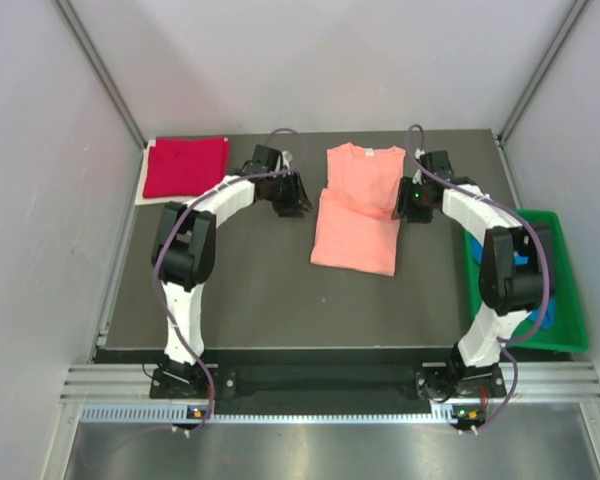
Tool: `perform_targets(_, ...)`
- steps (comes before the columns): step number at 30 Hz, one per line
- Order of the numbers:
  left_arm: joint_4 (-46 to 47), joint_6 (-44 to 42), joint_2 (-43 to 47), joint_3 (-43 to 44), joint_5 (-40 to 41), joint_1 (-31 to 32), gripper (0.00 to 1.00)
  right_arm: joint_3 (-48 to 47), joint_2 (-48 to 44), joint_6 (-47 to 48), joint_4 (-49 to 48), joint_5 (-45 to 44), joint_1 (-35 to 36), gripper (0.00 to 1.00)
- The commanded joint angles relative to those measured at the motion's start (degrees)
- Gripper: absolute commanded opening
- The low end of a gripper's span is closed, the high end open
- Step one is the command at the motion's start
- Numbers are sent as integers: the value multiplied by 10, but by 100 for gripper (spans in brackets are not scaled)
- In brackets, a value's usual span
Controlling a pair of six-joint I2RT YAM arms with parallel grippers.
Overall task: Fold and stack the t-shirts
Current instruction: Fold the tshirt
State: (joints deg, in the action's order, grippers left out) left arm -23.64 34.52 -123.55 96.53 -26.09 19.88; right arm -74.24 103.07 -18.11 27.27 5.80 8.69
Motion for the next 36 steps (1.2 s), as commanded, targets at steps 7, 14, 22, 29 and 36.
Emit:
perform_targets(7, 133, -36, 141, -225, -63, 17, 49, 153, -110, 10, -37, 126, -3, 47)
perform_targets(14, 171, -35, 146, -281, -93, 30, 50, 240, -152, 12, -82, 171, -4, 47)
perform_targets(22, 199, -47, 132, -300, -87, 51, 49, 307, -175, 18, -122, 188, -4, 44)
perform_targets(29, 212, -47, 130, -312, -84, 60, 19, 326, -176, 11, -158, 188, -4, 16)
perform_targets(36, 199, -17, 189, -375, -47, 74, 0, 390, -239, -32, -157, 142, -3, 0)
